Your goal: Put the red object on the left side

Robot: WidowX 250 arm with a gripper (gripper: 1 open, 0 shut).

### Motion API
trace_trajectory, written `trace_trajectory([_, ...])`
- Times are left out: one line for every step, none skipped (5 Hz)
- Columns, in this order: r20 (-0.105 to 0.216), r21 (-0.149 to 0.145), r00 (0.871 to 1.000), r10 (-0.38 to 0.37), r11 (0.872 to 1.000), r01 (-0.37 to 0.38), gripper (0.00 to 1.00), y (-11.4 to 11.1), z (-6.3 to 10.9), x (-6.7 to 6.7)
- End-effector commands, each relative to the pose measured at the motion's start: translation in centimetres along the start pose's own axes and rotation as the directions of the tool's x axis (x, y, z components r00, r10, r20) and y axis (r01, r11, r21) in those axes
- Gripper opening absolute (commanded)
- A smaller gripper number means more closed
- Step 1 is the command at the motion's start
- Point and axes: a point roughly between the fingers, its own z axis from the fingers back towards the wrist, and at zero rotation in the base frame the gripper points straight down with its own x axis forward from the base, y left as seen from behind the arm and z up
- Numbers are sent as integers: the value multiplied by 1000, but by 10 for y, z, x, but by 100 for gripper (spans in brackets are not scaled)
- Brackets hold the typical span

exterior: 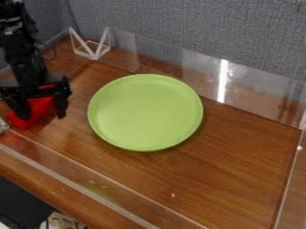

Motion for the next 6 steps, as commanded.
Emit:
trace_trajectory([45,10,998,33,999,-34,100,10,-2,15])
trace_trajectory([59,20,997,42,999,-43,100,13,-11,24])
trace_trajectory([76,45,993,88,995,-91,100,21,-12,20])
trace_trajectory([92,70,987,133,988,-140,100,26,-14,15])
trace_trajectory([110,97,979,174,978,-185,100,29,-14,8])
trace_trajectory([129,128,969,208,966,-225,100,24,-24,10])
